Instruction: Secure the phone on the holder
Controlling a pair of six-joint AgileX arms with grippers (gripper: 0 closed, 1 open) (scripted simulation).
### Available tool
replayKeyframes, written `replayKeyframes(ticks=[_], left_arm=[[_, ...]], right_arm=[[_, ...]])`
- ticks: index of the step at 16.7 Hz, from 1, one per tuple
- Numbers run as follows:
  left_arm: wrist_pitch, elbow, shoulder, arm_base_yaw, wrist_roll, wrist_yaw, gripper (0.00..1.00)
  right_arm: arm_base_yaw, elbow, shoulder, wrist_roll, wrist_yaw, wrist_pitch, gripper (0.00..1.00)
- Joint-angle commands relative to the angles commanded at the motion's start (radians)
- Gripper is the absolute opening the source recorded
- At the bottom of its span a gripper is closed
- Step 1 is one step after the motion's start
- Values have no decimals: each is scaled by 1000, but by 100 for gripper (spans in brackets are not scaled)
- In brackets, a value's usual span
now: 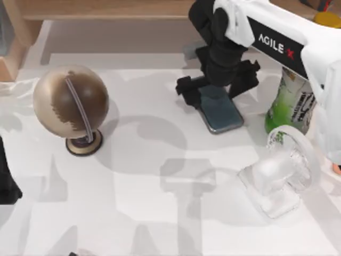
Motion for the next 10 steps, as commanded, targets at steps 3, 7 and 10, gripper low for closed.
replayKeyframes(ticks=[3, 7, 10], left_arm=[[0, 0, 0, 0, 0, 0, 100], [0, 0, 0, 0, 0, 0, 100], [0, 0, 0, 0, 0, 0, 100]], right_arm=[[0, 0, 0, 0, 0, 0, 2], [0, 0, 0, 0, 0, 0, 0], [0, 0, 0, 0, 0, 0, 0]])
